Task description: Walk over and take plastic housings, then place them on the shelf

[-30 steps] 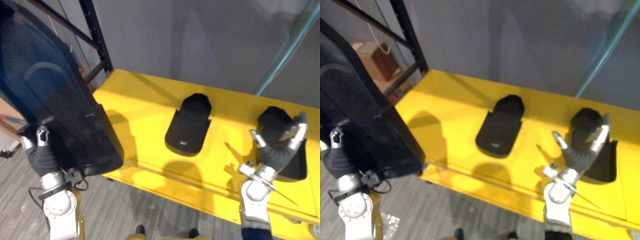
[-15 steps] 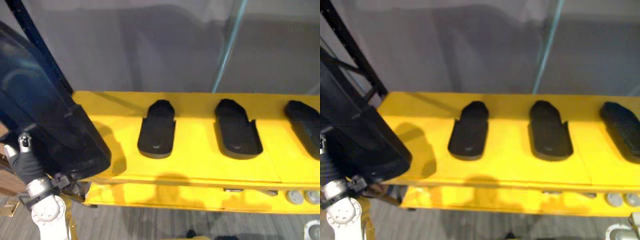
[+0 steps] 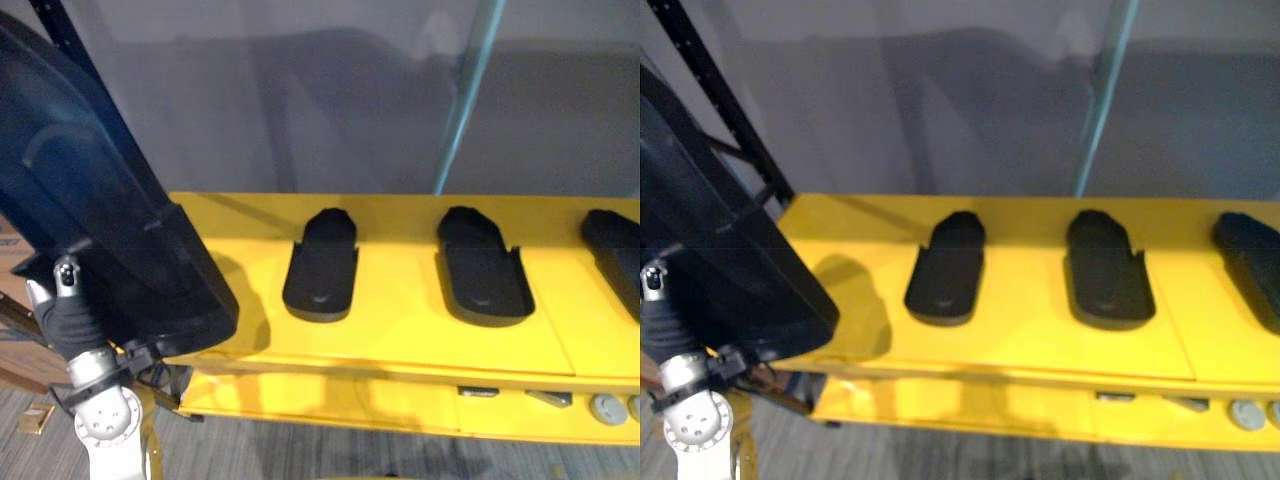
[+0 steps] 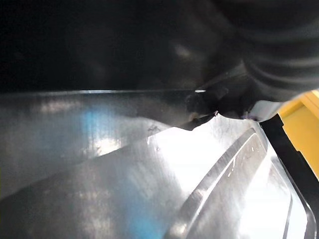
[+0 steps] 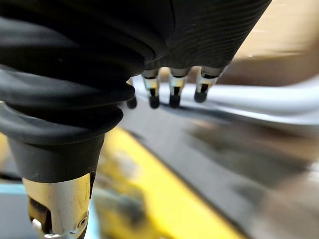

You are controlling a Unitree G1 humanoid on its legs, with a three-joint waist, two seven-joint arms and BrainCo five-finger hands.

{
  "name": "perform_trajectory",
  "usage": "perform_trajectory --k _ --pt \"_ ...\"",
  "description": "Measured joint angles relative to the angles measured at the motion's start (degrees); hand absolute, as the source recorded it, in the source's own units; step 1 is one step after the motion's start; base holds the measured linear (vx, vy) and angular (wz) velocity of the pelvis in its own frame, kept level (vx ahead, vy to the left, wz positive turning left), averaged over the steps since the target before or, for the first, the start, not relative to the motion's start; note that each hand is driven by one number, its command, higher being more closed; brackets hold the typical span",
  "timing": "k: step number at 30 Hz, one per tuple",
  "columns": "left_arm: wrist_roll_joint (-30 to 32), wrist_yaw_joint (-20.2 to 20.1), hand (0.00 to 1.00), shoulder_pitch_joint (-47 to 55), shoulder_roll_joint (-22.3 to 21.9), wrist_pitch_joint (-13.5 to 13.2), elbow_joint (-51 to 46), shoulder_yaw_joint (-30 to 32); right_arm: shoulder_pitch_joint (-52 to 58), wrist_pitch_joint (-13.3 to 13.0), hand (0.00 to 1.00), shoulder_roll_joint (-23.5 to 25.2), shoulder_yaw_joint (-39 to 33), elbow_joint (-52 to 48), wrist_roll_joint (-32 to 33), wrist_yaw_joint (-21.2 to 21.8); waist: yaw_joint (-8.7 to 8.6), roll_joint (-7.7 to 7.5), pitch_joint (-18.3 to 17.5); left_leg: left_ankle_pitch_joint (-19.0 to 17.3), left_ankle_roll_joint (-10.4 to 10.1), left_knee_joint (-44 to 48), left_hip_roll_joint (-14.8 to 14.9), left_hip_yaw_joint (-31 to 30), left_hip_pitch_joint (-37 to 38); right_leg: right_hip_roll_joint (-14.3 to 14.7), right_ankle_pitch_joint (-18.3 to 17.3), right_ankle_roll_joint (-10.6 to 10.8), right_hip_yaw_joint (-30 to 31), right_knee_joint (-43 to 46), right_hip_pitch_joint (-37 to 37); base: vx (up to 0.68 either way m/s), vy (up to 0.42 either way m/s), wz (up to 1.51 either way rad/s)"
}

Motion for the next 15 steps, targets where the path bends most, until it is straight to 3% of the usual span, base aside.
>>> perform_trajectory --k 2,3,7,10,12,15 --pt "0.5 -0.1 1.00 -0.7 2.4 1.0 2.3 -0.9 -1.0 3.0 0.00 -1.9 -0.4 5.3 1.2 3.2 0.16 -0.08 -0.1 0.0 0.0 0.0 -0.1 -0.6 -0.3 -0.1 -0.1 -0.1 -0.5 0.0 0.1 0.03 -0.003 0.29" --pt "1.4 -0.4 1.00 -2.4 4.6 3.1 4.3 -1.0 -2.1 6.2 0.00 -3.9 -0.6 8.8 1.4 5.2 0.58 -0.24 0.0 0.2 0.1 0.0 -0.2 -1.3 -0.3 -0.2 -0.2 -0.2 -1.4 -0.1 0.5 0.02 -0.001 0.20" --pt "3.0 -0.6 1.00 -6.7 11.7 8.6 11.3 -1.2 -4.5 11.4 0.00 -7.9 -1.4 11.5 1.0 9.0 1.27 -0.97 -0.5 0.4 0.1 0.2 -0.2 -1.9 -0.3 -0.2 -0.4 -0.6 -1.9 -0.1 0.6 0.01 -0.006 0.07" --pt "4.8 -2.1 1.00 -9.0 16.6 12.7 15.6 -2.0 -5.2 13.4 0.00 -9.9 -1.6 13.0 -0.6 12.2 1.35 -1.44 -0.7 0.5 0.3 0.2 -0.4 -3.0 -0.3 -0.4 -0.7 -0.9 -3.3 -0.1 1.2 0.01 -0.009 0.17" --pt "5.2 -5.1 1.00 -10.0 21.8 15.8 20.1 -2.6 -6.2 13.6 0.00 -10.7 -2.2 14.4 -0.6 14.5 1.37 -1.49 -0.7 0.6 0.4 0.2 -0.6 -3.7 -0.4 -0.6 -0.8 -1.1 -4.0 -0.1 1.5 0.00 0.003 0.13" --pt "5.0 -9.1 1.00 -12.1 27.6 18.1 27.4 -2.6 -7.1 14.0 0.00 -10.8 -2.3 15.4 -0.7 16.2 1.55 -1.38 -0.7 0.8 0.7 0.2 -1.0 -4.2 -0.4 -0.9 -0.9 -1.2 -4.4 -0.1 1.5 -0.01 0.014 0.11"
